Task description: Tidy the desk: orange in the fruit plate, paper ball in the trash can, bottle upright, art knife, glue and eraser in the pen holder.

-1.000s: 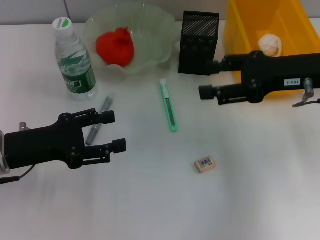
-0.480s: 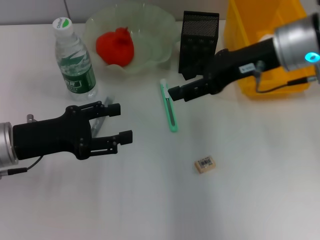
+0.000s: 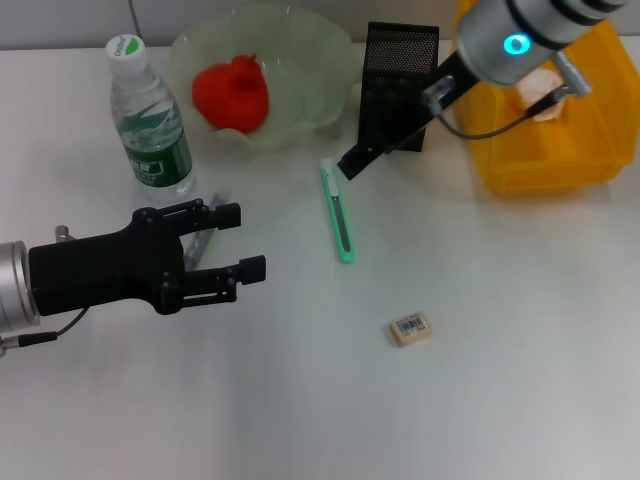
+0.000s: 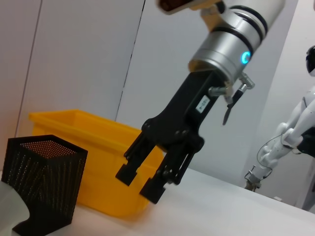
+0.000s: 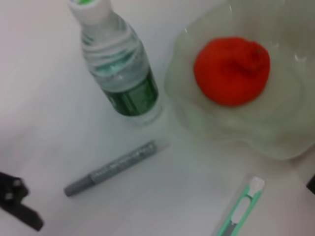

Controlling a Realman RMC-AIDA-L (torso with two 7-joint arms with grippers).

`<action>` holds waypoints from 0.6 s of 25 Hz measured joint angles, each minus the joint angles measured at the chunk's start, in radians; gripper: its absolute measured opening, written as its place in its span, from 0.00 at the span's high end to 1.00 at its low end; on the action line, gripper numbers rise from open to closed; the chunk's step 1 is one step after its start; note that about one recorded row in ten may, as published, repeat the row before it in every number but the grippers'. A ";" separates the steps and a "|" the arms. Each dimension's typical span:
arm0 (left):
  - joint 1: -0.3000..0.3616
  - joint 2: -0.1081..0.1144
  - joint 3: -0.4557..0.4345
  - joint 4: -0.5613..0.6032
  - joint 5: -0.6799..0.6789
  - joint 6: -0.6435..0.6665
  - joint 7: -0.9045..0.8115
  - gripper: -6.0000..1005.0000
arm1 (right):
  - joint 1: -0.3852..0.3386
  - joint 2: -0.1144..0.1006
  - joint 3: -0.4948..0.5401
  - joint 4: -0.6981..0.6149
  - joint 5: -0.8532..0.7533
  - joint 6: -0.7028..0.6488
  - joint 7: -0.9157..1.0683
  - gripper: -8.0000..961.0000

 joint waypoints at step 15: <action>0.007 0.025 0.007 0.011 0.000 -0.064 0.018 0.20 | 0.151 0.011 -0.063 0.381 -0.011 0.299 0.023 0.20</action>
